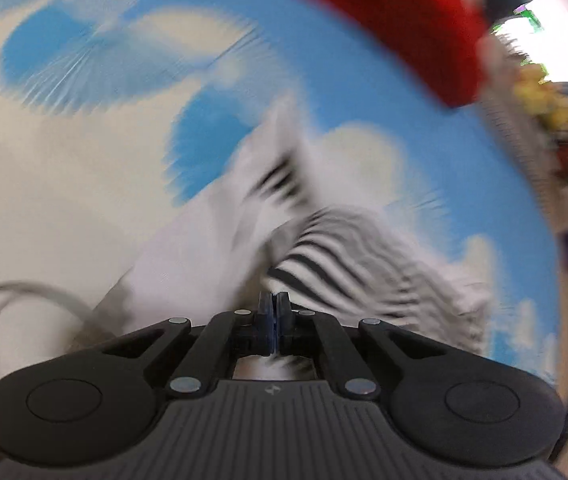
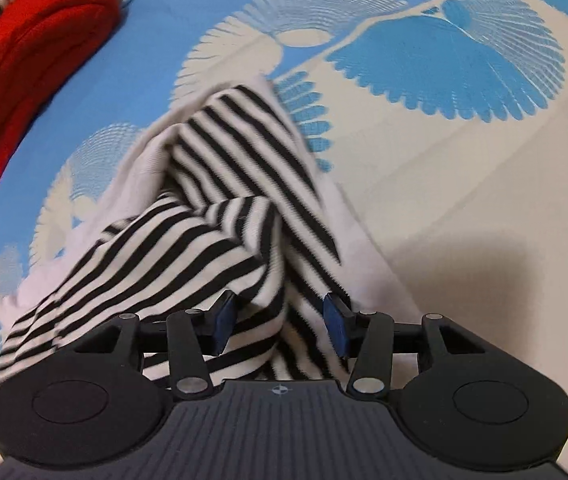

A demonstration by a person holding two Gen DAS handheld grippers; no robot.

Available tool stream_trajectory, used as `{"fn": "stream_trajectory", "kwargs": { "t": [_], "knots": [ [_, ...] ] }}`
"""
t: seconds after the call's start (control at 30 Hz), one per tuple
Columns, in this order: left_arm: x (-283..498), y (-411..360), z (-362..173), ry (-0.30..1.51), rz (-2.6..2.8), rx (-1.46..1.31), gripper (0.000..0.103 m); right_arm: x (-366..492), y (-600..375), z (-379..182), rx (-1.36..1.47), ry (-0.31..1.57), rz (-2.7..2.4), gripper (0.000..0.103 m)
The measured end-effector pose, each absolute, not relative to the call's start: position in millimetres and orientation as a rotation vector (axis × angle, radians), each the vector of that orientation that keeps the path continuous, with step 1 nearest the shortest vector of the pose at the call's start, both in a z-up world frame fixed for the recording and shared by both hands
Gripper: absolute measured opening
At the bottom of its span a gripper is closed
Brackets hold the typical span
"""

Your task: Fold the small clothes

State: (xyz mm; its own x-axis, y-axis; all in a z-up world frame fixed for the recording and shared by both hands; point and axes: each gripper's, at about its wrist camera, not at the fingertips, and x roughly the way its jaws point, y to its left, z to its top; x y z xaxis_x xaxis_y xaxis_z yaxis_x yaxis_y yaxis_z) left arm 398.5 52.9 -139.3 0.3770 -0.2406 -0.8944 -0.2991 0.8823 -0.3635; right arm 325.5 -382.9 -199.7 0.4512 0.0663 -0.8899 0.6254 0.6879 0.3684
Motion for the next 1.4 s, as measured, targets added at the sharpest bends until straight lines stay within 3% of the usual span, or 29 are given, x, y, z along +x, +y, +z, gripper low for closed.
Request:
{"fn": "stream_trajectory", "kwargs": {
  "t": [0.2, 0.3, 0.4, 0.43, 0.47, 0.5, 0.6, 0.7, 0.83, 1.0, 1.07, 1.23, 1.4],
  "knots": [
    [405, 22, -117, 1.027, -0.111, -0.326, 0.001, 325, -368, -168, 0.660, 0.927, -0.370, 0.050],
    [414, 5, -135, 1.066, -0.240, -0.366, 0.005, 327, -356, -163, 0.685, 0.860, -0.240, 0.052],
    [419, 0, -181, 1.231, -0.153, -0.358, 0.014, 338, -346, -193, 0.731, 1.020, -0.115, 0.062],
    [419, 0, -196, 1.304, -0.116, -0.337, 0.008, 339, -344, -207, 0.703, 1.109, -0.148, 0.061],
    [417, 2, -198, 1.311, -0.109, -0.358, 0.008, 337, -344, -211, 0.671, 1.138, -0.175, 0.052],
    [416, 4, -192, 1.303, -0.107, -0.377, 0.010, 335, -343, -208, 0.646, 1.129, -0.181, 0.048],
    [412, 4, -152, 1.197, -0.161, -0.368, 0.017, 328, -345, -177, 0.595, 1.061, -0.190, 0.050],
    [395, 15, -111, 1.109, -0.218, -0.376, 0.017, 308, -355, -129, 0.520, 0.926, -0.199, 0.051],
    [351, 41, -66, 1.048, -0.194, -0.366, 0.017, 244, -383, -61, 0.560, 0.748, -0.220, 0.057],
    [265, 73, -29, 0.988, -0.227, -0.301, 0.022, 146, -396, -24, 0.540, 0.674, -0.180, 0.061],
    [231, 85, -30, 0.966, -0.238, -0.286, 0.031, 104, -395, -27, 0.503, 0.655, -0.183, 0.064],
    [161, 104, -71, 0.951, -0.208, -0.245, 0.032, 32, -396, -74, 0.503, 0.666, -0.245, 0.066],
    [143, 107, -94, 1.007, -0.185, -0.270, 0.034, 19, -396, -121, 0.630, 0.799, -0.262, 0.063]
  ]
}}
